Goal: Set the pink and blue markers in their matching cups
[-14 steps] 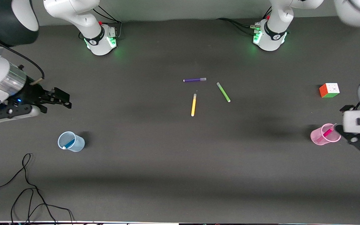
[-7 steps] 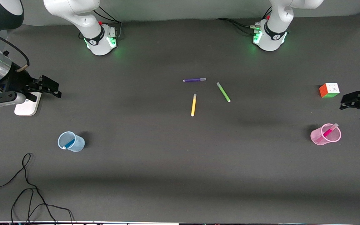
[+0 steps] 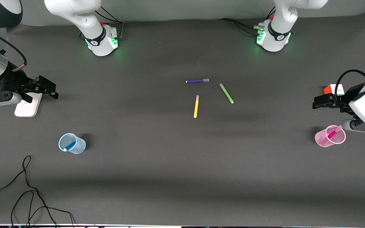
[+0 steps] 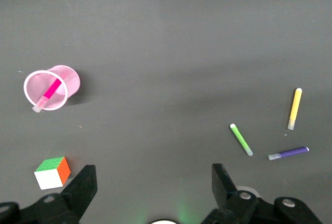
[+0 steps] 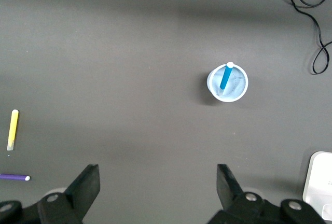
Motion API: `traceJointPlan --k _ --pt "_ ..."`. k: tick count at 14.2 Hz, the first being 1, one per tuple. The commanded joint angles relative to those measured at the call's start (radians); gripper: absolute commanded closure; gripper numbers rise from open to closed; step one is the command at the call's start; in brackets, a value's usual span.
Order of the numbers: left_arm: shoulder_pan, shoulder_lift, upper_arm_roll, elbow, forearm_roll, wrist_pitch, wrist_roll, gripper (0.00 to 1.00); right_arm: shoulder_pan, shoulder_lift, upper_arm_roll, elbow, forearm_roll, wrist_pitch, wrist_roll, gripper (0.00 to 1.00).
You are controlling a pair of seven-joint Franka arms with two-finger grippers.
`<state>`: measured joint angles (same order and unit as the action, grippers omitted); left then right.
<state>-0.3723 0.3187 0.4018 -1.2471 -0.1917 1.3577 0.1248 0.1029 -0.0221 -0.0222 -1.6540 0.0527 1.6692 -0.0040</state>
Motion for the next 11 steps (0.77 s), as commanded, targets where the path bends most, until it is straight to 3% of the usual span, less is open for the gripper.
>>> traceJointPlan --k 1,7,8,11 --pt "-0.022 -0.042 -0.001 -0.044 0.018 -0.023 -0.025 0.01 -0.057 0.001 0.057 0.011 -0.011 -0.039 -0.011 0.00" --pt "-0.031 -0.085 -0.023 -0.103 0.055 -0.005 -0.014 0.01 -0.051 0.027 0.058 0.016 -0.002 -0.029 -0.011 0.00" --pt "0.010 -0.090 -0.085 -0.104 0.066 0.000 -0.016 0.01 -0.049 0.028 0.058 0.017 -0.002 -0.029 -0.011 0.00" --pt "0.276 -0.116 -0.416 -0.104 0.165 0.006 -0.025 0.01 -0.048 0.034 0.058 0.028 -0.005 -0.028 -0.013 0.00"
